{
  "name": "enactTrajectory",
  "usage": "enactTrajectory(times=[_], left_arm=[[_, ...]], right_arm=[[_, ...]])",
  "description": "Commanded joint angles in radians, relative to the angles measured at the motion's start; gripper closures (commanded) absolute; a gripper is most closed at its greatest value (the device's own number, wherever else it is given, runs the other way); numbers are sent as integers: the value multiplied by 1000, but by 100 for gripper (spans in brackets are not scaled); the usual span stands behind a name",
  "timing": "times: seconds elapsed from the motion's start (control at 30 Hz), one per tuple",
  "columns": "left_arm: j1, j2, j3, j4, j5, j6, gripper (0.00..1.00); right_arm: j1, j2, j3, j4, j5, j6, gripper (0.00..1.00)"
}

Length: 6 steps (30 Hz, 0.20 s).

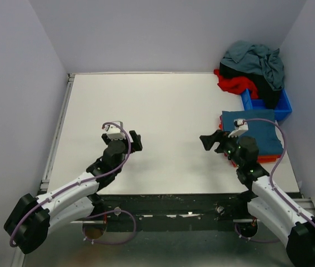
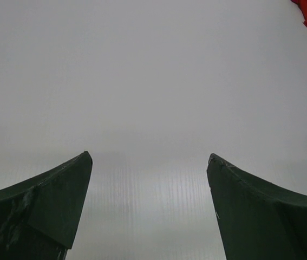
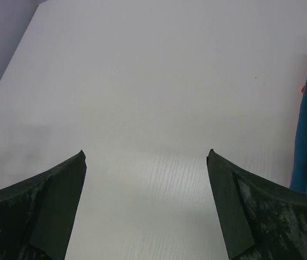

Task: Fold and stack the t-shirts
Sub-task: Put the neatly folded tshirt into the corner of the board with both arms

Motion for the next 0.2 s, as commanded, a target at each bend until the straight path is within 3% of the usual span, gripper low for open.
enactTrajectory(times=[0.0,0.17], left_arm=[[-3,-29,16,15,-30,0,2],[-1,-22,25,27,-7,-3,1]], right_arm=[[5,-13,2,35,33,7,0],[5,-6,7,35,40,16,0]])
